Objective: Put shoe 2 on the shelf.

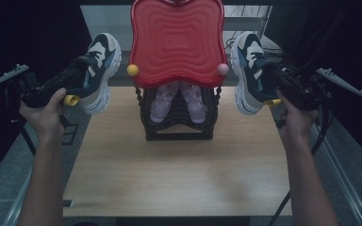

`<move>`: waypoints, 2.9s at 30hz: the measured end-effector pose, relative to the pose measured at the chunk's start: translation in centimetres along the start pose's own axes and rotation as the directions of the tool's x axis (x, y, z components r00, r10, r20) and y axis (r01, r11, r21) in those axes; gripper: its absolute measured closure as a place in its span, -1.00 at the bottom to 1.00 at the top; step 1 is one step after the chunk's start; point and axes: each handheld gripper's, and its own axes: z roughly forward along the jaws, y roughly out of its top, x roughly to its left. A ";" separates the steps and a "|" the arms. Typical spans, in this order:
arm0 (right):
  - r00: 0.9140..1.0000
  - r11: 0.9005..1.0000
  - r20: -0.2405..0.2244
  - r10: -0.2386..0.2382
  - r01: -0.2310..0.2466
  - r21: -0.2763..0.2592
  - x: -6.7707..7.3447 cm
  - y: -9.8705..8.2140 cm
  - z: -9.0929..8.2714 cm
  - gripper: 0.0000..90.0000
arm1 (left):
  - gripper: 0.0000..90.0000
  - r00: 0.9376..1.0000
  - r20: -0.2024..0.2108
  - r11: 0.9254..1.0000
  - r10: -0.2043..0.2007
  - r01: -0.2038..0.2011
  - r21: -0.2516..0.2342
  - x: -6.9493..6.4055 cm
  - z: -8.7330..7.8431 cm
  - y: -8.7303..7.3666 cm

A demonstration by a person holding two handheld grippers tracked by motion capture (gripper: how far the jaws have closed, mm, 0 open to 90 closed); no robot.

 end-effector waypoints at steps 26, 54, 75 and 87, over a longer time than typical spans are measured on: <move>0.999 0.999 -0.039 -0.023 0.024 0.029 3.3 4.0 2.2 0.62 | 0.61 0.999 0.038 1.000 0.025 -0.025 -0.018 -3.0 1.6 3.9; 0.994 0.997 -0.102 -0.048 0.054 0.057 7.7 5.9 6.5 0.62 | 0.60 0.996 0.085 1.000 0.008 -0.008 -0.006 -6.4 5.5 5.9; 0.991 0.996 -0.120 -0.057 0.065 0.059 10.1 6.7 9.5 0.61 | 0.59 0.995 0.097 1.000 0.024 -0.025 0.008 -9.3 8.6 6.8; 0.992 0.993 -0.107 -0.064 0.074 0.087 10.6 7.3 11.6 0.61 | 0.59 0.995 0.094 1.000 0.024 -0.025 0.011 -10.0 10.3 7.0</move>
